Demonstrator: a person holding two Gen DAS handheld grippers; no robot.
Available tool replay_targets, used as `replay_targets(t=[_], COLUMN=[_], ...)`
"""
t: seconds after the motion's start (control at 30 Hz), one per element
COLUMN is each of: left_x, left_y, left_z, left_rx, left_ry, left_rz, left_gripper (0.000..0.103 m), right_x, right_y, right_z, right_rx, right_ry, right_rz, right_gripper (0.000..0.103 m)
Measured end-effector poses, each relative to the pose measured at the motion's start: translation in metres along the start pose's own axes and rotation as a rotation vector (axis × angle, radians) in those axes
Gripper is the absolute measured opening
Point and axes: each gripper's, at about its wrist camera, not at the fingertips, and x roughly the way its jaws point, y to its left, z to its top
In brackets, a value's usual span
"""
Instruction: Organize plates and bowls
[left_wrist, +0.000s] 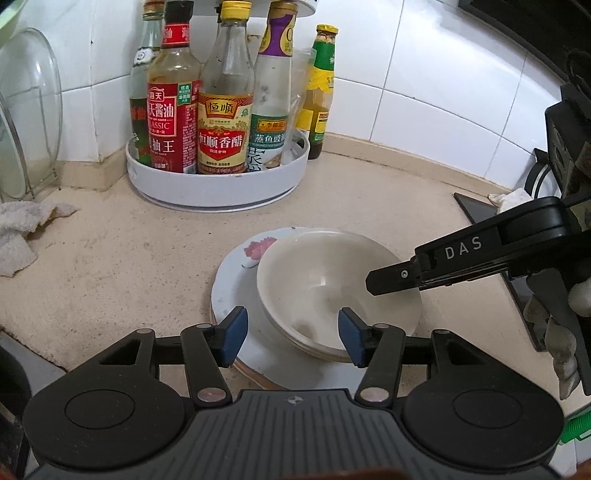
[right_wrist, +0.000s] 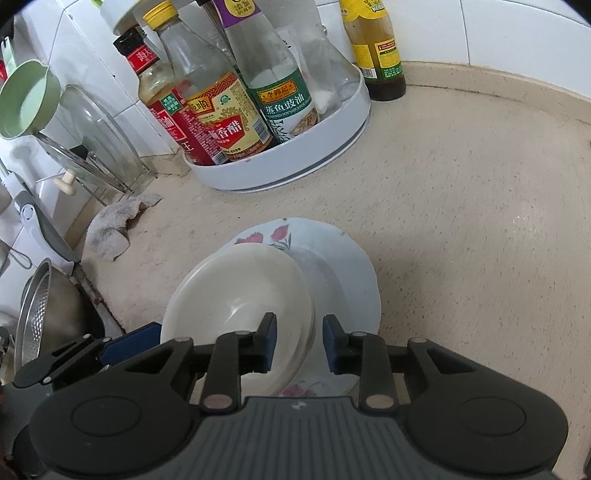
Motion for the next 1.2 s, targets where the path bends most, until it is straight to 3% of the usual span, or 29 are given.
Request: replay_targets(t=[0.87,1.2], left_x=[-0.017,-0.031], left_y=[0.003,-0.001], left_z=[-0.009,-0.012], left_rx=[0.026,0.036], left_ry=[-0.037,-0.085], left_rz=[-0.017,0.037], left_gripper=[0.066,0.086], right_x=[-0.019,-0.036], right_y=[0.017,0.027], right_z=[-0.018,-0.033], right_rx=[-0.029,-0.049], right_ry=[-0.043,-0.09], right_rz=[-0.028,-0.024], right_gripper=[0.028,0.028])
